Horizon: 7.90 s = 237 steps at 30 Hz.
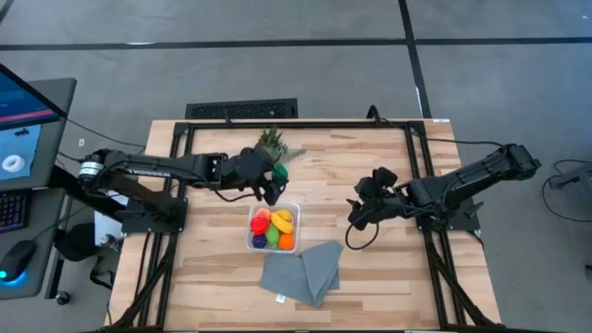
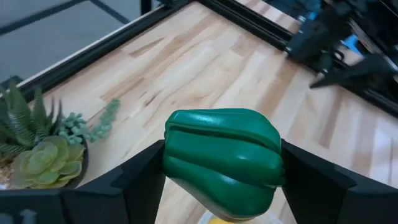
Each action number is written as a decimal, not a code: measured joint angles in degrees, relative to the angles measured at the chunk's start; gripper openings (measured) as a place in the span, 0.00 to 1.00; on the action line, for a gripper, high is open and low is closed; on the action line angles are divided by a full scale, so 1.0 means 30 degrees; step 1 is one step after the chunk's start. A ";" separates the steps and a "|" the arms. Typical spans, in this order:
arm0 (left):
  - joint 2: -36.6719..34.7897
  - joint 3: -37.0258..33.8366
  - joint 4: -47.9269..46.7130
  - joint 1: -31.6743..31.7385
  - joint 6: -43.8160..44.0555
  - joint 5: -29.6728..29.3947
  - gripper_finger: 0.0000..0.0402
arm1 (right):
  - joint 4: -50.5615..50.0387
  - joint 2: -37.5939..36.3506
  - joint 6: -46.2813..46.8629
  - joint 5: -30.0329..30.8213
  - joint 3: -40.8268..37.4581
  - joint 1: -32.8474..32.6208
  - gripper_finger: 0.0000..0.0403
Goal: Pick and placing Produce into tupperware
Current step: Put the green bell pepper into the transparent container, then return to Home Position
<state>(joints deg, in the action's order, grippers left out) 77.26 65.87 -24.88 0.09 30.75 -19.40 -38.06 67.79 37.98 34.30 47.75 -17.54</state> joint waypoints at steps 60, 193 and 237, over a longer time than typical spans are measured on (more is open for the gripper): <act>0.3776 -0.1100 0.0669 -0.2912 -0.7204 0.4441 0.64 | 0.1433 0.0007 0.1783 0.0051 0.0005 -0.1348 0.61; -0.5660 -0.1086 -0.4230 -0.1462 -0.7923 0.0462 0.77 | 0.1355 0.0007 -0.1880 0.0111 0.0007 -0.1063 0.61; -2.5253 -1.1908 0.4140 -0.2183 -1.1725 0.1365 0.77 | 1.5900 -0.8096 -0.9484 -1.6500 -0.4313 0.6988 0.61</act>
<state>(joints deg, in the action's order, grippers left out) 1.50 30.14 -12.46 -6.46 -4.42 -15.31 9.64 43.50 9.53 -15.20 34.81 3.42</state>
